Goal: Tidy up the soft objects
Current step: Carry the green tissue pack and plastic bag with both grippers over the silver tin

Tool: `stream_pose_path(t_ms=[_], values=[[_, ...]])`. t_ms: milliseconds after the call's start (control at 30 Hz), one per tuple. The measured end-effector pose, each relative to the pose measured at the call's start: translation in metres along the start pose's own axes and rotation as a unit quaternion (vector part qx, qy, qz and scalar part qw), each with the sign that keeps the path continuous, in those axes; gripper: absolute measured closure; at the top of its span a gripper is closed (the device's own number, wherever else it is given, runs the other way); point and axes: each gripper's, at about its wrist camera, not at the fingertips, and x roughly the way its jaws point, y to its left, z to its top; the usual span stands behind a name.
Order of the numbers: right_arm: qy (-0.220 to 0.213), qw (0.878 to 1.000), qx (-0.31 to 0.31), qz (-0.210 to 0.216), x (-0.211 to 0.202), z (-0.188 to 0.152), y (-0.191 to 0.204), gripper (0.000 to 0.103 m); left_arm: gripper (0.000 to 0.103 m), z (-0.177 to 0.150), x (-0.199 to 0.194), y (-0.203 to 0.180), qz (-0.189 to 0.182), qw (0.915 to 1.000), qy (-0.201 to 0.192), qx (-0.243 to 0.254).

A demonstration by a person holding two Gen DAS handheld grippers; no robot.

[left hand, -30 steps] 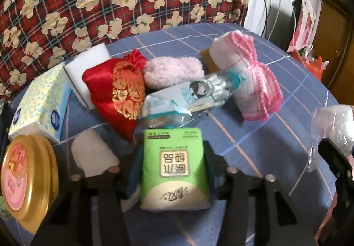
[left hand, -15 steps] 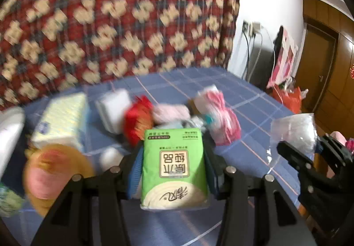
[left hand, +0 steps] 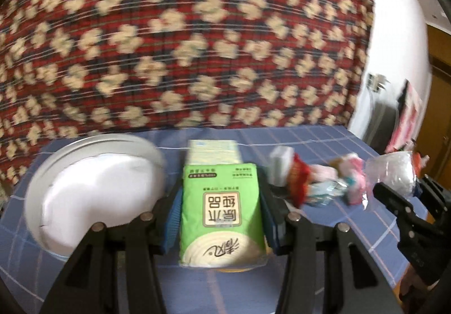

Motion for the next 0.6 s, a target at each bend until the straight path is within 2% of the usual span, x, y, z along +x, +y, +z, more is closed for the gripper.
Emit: stream_pose_path(t_ms=[267, 600], values=[[-0.023, 0.997, 0.001, 0.078, 0.038, 0.037, 0.067, 0.066, 0.054, 0.002, -0.008, 0.073, 0.066, 0.9969, -0.010, -0.041], [-0.026, 0.990, -0.008, 0.141, 0.100, 0.072, 0.148, 0.066, 0.054, -0.001, 0.010, 0.146, 0.155, 0.9834, -0.001, -0.095]])
